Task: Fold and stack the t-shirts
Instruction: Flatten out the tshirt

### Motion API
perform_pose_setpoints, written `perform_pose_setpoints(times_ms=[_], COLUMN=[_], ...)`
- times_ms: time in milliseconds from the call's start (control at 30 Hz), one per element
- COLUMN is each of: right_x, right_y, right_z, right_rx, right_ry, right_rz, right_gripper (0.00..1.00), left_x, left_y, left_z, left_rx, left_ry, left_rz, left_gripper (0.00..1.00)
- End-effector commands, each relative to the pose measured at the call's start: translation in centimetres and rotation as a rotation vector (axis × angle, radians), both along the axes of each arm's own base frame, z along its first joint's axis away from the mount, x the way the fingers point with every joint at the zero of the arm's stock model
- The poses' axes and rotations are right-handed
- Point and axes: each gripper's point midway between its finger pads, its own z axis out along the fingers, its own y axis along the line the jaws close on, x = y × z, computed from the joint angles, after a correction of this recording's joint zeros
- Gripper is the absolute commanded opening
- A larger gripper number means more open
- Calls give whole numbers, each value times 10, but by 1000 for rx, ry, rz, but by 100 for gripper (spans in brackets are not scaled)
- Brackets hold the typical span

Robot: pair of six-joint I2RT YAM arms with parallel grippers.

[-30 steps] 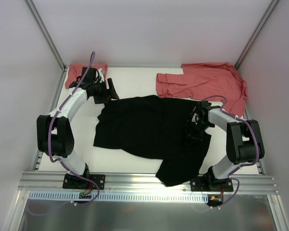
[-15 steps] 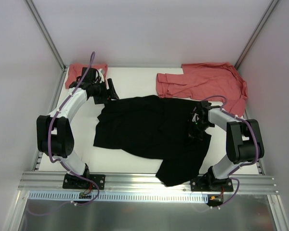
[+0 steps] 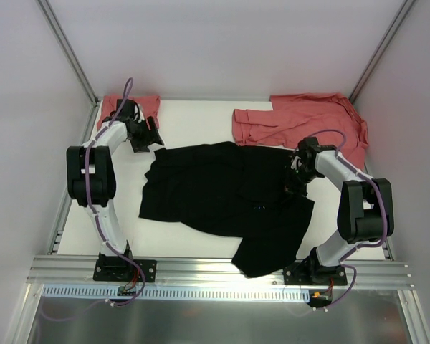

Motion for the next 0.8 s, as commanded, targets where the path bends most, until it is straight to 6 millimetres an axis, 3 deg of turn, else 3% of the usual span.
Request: perform_pose_setpoints(times_ms=[0,133,367,767], right_x=[2,6,12,19], right_y=[-6,-7,-7,-5], right_z=[15,20,21,19], right_rx=[-18,-19,-18,-10], right_ry=[-1,-2,-3,2], right_rz=[2,-3,-4,-11], right_gripper=[0,0,0,0], left_x=[22,34,46,27], left_y=[8,5,-3,-12], left_z=[0,-13,-17,-30], left_rx=[-32,-45,-107,-137], left_ry=[-7,22,26,116], left_rz=[37,40,45,27], left_gripper=[65,63,61,54])
